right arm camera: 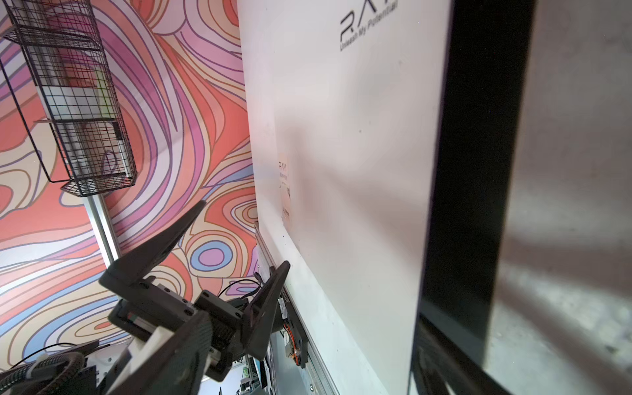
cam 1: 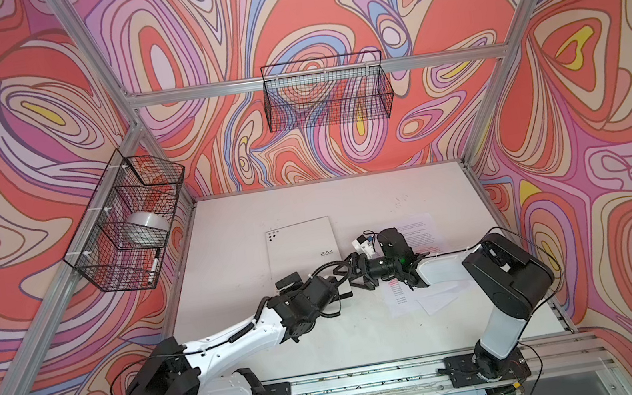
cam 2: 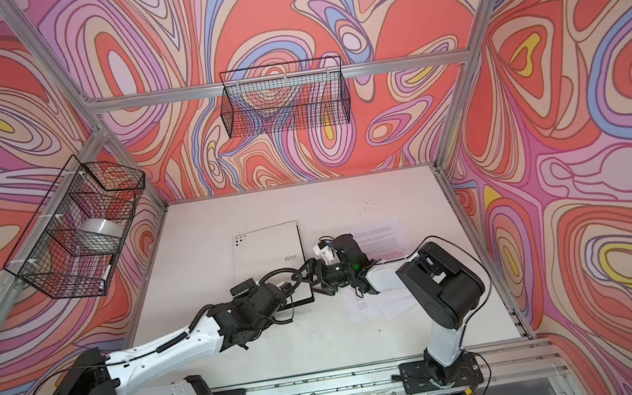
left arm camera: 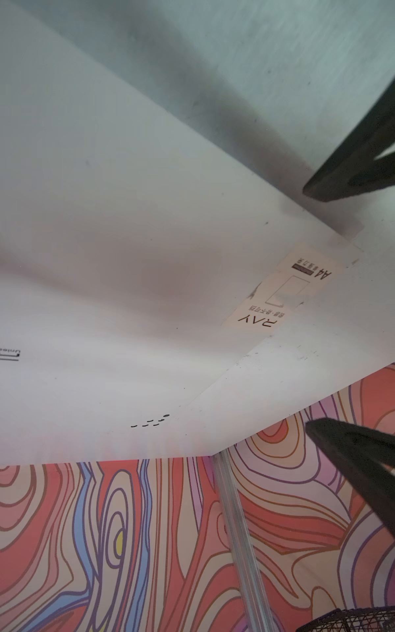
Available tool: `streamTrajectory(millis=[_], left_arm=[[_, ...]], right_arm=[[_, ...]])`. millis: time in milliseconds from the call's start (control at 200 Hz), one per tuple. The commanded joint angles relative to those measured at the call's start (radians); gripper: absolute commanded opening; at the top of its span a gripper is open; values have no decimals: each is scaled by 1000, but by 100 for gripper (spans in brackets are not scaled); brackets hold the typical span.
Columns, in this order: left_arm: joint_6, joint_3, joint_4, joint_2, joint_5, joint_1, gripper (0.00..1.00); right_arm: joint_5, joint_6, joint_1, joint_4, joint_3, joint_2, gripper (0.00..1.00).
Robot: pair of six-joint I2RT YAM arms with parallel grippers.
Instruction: Put the files into the folder
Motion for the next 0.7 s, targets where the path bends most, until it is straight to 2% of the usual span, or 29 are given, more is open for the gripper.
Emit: streamTrajectory(millis=[0, 235, 431, 506, 596, 691], left_arm=[[-16, 44, -62, -80, 43, 35, 100], [-71, 129, -146, -161, 197, 224, 100], [-214, 292, -253, -64, 470, 510, 100], [-279, 365, -289, 12, 574, 617, 100], [-353, 411, -281, 82, 664, 722, 100], [-369, 409, -235, 121, 699, 753, 100]], right_arm=[[-25, 6, -3, 59, 2, 44, 91], [-17, 44, -2, 129, -12, 71, 88], [-8, 68, -2, 184, -17, 67, 81], [-4, 33, -1, 117, 10, 45, 80], [29, -76, 8, -92, 72, -8, 80], [49, -145, 18, -203, 118, -41, 81]])
